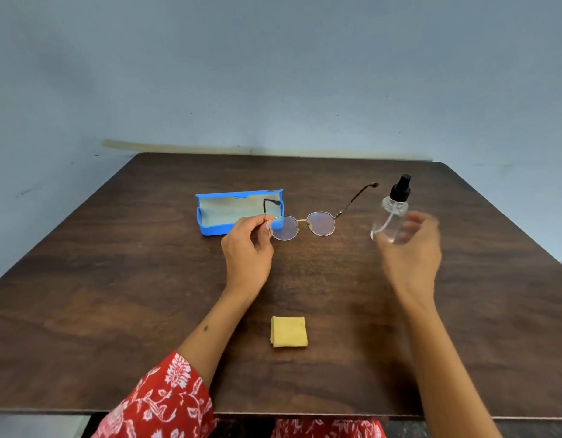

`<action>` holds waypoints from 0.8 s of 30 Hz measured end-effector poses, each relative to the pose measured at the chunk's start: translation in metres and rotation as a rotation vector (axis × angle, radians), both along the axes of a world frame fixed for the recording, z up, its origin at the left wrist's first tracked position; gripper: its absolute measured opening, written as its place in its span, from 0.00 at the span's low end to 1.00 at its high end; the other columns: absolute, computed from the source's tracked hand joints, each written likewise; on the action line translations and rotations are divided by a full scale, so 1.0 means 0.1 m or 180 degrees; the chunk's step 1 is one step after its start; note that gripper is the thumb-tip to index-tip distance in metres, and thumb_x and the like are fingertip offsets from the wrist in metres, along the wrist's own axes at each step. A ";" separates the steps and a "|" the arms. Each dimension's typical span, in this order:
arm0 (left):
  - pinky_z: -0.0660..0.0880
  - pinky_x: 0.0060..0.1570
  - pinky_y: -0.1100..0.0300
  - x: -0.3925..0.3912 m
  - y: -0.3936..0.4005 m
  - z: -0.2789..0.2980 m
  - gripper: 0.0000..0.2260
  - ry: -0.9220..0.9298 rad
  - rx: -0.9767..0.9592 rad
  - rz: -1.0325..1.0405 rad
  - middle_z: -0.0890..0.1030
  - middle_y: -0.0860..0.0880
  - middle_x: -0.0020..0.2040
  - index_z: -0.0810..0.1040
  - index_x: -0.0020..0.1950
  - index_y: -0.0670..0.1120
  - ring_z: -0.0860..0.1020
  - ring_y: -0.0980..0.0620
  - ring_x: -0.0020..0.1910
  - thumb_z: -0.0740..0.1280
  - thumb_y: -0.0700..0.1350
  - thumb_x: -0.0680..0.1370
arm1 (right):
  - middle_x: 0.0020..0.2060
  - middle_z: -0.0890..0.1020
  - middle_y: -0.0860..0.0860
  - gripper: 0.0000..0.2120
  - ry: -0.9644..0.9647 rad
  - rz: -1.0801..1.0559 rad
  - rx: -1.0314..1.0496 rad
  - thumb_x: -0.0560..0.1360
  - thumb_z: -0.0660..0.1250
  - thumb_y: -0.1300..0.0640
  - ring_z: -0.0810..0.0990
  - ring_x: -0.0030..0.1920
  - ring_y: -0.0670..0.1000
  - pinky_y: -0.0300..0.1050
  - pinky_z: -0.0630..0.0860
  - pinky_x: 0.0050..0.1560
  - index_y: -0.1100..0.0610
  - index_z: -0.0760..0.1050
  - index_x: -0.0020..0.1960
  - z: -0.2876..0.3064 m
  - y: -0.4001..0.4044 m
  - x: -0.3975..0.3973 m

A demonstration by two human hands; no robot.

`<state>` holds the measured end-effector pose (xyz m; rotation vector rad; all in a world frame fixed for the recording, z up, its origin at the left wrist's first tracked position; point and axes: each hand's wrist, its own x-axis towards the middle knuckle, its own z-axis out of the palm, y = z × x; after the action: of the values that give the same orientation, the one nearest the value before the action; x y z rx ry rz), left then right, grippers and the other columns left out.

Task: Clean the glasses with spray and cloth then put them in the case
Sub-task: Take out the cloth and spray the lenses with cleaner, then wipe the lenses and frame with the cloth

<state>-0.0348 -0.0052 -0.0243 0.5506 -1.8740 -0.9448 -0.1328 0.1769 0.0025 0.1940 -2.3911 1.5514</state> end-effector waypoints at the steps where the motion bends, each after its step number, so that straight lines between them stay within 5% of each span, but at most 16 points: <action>1: 0.78 0.46 0.60 0.00 0.00 0.00 0.08 -0.0031 0.0048 0.0003 0.84 0.45 0.46 0.81 0.53 0.40 0.81 0.51 0.44 0.66 0.40 0.77 | 0.45 0.80 0.49 0.17 -0.0089 0.0361 0.0171 0.67 0.73 0.56 0.79 0.42 0.44 0.40 0.74 0.49 0.53 0.73 0.53 -0.01 -0.02 0.15; 3: 0.78 0.48 0.60 -0.01 0.02 0.00 0.08 -0.0088 0.0243 0.0008 0.84 0.45 0.47 0.81 0.54 0.41 0.81 0.51 0.45 0.66 0.40 0.77 | 0.34 0.80 0.44 0.09 -0.0472 0.1313 0.0777 0.66 0.75 0.53 0.76 0.33 0.38 0.33 0.73 0.39 0.50 0.77 0.43 -0.02 -0.08 0.43; 6: 0.78 0.54 0.50 0.00 0.03 0.00 0.08 -0.0125 0.0577 -0.0045 0.84 0.45 0.47 0.81 0.54 0.41 0.82 0.49 0.47 0.67 0.39 0.76 | 0.36 0.79 0.43 0.13 -0.0922 0.2309 0.1514 0.64 0.77 0.47 0.76 0.36 0.41 0.34 0.73 0.39 0.50 0.77 0.43 -0.01 -0.18 0.69; 10: 0.78 0.54 0.49 0.03 0.07 -0.02 0.09 -0.0195 0.0654 -0.0058 0.84 0.46 0.48 0.81 0.55 0.41 0.82 0.50 0.47 0.68 0.38 0.76 | 0.38 0.77 0.42 0.19 -0.0959 0.2547 0.2227 0.63 0.77 0.47 0.78 0.46 0.46 0.44 0.75 0.51 0.49 0.77 0.51 0.02 -0.28 0.78; 13: 0.79 0.52 0.54 0.03 0.10 -0.04 0.08 -0.0168 0.0606 -0.0052 0.84 0.48 0.46 0.82 0.54 0.41 0.82 0.52 0.46 0.68 0.38 0.76 | 0.35 0.79 0.44 0.11 -0.1061 0.2818 0.2316 0.65 0.76 0.50 0.79 0.45 0.48 0.47 0.77 0.51 0.50 0.78 0.43 0.02 -0.34 0.81; 17: 0.75 0.47 0.70 0.02 0.12 -0.06 0.08 -0.0124 0.0383 0.0036 0.84 0.49 0.46 0.82 0.54 0.42 0.80 0.58 0.44 0.68 0.38 0.76 | 0.32 0.79 0.45 0.07 -0.1141 0.3162 0.1982 0.67 0.75 0.55 0.76 0.34 0.43 0.42 0.75 0.43 0.50 0.77 0.35 0.00 -0.28 0.75; 19: 0.73 0.46 0.75 0.02 0.13 -0.07 0.08 -0.0076 0.0352 0.0069 0.84 0.49 0.46 0.82 0.53 0.41 0.80 0.59 0.43 0.68 0.38 0.75 | 0.32 0.79 0.50 0.08 -0.1504 0.3067 0.1132 0.68 0.75 0.62 0.76 0.31 0.43 0.38 0.75 0.37 0.53 0.77 0.36 0.00 -0.20 0.66; 22: 0.76 0.48 0.68 0.03 0.12 -0.07 0.08 0.0007 0.0514 0.0032 0.84 0.50 0.45 0.82 0.53 0.41 0.82 0.56 0.43 0.68 0.39 0.76 | 0.34 0.79 0.56 0.09 -0.2178 0.2408 -0.0146 0.69 0.70 0.72 0.79 0.28 0.45 0.36 0.77 0.30 0.63 0.76 0.47 0.01 -0.11 0.45; 24: 0.78 0.47 0.66 0.04 0.11 -0.08 0.08 0.0045 0.0634 -0.0030 0.84 0.51 0.44 0.82 0.53 0.41 0.83 0.55 0.42 0.68 0.40 0.76 | 0.38 0.80 0.58 0.16 -0.2289 0.2074 -0.0198 0.70 0.68 0.73 0.80 0.30 0.47 0.37 0.78 0.29 0.63 0.73 0.55 0.01 -0.07 0.31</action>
<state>-0.0305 0.0063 -0.0319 0.6525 -1.7821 -1.1463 -0.1023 0.1697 0.0031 0.5195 -2.9998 2.2878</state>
